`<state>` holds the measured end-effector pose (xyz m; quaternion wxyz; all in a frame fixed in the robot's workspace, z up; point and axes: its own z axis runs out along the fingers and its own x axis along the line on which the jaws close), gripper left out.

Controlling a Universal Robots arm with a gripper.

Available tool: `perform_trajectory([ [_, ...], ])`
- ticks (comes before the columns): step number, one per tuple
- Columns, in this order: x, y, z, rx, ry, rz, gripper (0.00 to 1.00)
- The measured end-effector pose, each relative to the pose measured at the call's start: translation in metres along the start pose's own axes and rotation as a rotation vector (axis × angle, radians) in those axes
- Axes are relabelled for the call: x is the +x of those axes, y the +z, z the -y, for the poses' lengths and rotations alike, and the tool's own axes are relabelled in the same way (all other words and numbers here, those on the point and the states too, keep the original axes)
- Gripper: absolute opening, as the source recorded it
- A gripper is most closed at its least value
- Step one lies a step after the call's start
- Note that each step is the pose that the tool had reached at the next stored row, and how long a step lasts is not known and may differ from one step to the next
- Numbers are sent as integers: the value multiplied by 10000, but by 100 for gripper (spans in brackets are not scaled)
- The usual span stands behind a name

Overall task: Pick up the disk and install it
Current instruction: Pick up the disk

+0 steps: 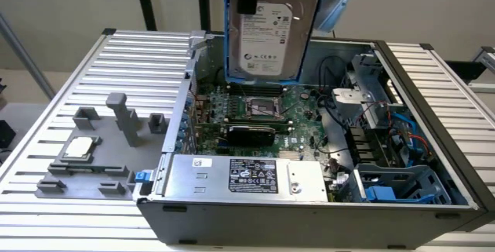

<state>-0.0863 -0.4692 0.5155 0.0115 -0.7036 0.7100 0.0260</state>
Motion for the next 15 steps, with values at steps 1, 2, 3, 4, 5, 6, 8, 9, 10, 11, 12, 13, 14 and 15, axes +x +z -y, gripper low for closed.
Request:
perform_trajectory([
  [1,10,-1,42,1,1,1,0],
  [2,21,-2,88,1,2,2,0],
  [3,32,-4,135,0,1,1,0],
  [4,42,-5,181,0,1,1,0],
  [5,53,-7,228,1,1,1,0],
  [6,63,-8,271,0,1,1,0],
  [8,85,-11,363,1,1,2,0],
  [9,96,-13,408,1,2,1,0],
  [10,107,-15,456,0,1,1,0],
  [11,119,-16,501,1,1,2,0],
  [12,131,-17,546,1,1,1,0],
  [13,143,-19,591,0,0,1,0],
  [14,157,-20,638,1,1,1,0],
  [15,171,-22,684,0,1,1,0],
])
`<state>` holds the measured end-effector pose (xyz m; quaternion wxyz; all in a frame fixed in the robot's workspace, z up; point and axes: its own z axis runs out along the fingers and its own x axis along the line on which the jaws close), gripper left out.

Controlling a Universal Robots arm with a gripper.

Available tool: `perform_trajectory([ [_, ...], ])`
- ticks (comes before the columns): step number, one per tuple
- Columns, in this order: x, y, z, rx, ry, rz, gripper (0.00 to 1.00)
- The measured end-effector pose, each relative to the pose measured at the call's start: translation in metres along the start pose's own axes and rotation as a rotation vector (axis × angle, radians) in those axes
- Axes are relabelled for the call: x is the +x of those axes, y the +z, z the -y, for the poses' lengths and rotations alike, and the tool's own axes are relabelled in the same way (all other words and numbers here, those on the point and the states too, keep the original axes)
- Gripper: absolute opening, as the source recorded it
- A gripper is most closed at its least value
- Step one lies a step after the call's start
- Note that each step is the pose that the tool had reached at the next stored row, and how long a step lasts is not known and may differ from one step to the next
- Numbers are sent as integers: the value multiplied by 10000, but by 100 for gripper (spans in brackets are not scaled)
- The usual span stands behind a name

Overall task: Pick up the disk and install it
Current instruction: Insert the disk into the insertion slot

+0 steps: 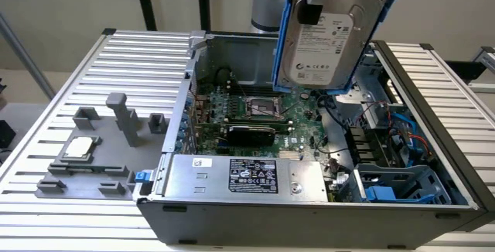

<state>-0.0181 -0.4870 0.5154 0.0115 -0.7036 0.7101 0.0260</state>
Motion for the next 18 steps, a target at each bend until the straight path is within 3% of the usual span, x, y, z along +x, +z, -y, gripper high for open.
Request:
perform_trajectory([
  [8,148,5,335,0,-1,1,0],
  [18,442,53,614,0,0,0,0],
])
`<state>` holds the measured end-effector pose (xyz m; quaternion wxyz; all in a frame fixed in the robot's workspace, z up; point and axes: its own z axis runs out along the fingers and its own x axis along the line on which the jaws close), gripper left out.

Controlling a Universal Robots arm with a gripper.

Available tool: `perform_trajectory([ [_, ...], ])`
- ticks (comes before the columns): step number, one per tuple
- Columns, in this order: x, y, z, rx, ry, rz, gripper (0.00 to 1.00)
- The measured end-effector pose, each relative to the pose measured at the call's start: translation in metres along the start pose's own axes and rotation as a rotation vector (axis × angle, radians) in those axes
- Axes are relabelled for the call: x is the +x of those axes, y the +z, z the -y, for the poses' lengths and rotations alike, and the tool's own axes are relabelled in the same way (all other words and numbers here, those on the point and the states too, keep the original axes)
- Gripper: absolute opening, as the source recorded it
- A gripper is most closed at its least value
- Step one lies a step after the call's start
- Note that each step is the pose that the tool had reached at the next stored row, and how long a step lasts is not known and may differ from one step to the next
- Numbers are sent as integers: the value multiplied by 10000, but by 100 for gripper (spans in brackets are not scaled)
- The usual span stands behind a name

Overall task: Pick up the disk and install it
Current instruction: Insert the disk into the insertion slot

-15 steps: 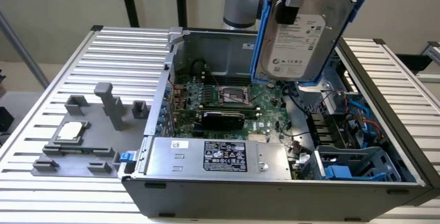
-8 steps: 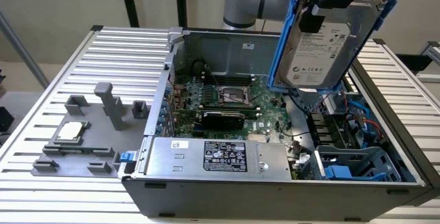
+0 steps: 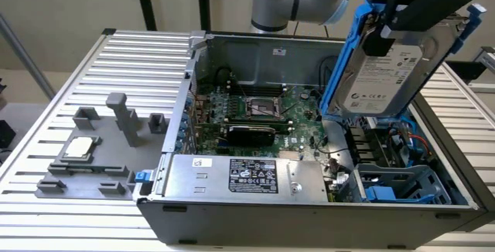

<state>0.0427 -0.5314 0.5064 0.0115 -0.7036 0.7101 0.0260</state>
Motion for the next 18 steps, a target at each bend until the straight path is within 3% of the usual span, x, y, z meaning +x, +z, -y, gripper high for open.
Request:
perform_trajectory([
  [10,301,61,259,0,0,1,0],
  [18,467,123,571,0,1,0,0],
])
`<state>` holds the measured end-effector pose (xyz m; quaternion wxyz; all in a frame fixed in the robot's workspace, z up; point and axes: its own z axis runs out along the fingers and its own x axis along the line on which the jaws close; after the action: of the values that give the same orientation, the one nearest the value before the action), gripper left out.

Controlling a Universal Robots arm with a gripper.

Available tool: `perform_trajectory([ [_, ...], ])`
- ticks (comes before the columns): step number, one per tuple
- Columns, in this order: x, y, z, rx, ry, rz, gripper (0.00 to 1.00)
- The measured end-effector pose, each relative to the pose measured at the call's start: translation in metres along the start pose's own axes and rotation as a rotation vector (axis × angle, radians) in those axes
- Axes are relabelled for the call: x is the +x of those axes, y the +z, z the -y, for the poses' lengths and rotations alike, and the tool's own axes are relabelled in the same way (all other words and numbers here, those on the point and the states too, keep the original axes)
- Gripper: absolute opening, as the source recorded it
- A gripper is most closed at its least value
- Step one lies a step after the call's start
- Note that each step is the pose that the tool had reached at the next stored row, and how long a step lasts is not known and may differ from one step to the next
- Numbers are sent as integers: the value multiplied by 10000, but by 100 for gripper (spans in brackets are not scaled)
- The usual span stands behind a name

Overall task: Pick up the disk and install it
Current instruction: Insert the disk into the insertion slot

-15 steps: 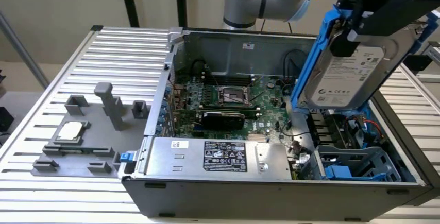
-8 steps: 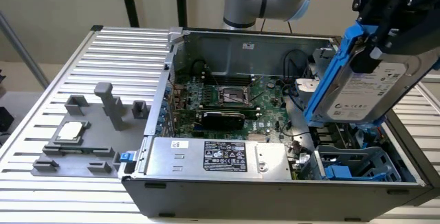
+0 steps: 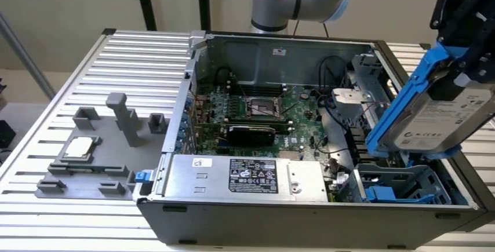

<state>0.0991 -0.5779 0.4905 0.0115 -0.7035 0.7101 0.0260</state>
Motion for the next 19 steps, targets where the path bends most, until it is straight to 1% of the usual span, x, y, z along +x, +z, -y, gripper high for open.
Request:
perform_trajectory([
  [2,31,28,66,0,-1,0,0],
  [3,34,35,73,0,-2,4,0],
  [19,34,35,76,0,-1,1,0],
])
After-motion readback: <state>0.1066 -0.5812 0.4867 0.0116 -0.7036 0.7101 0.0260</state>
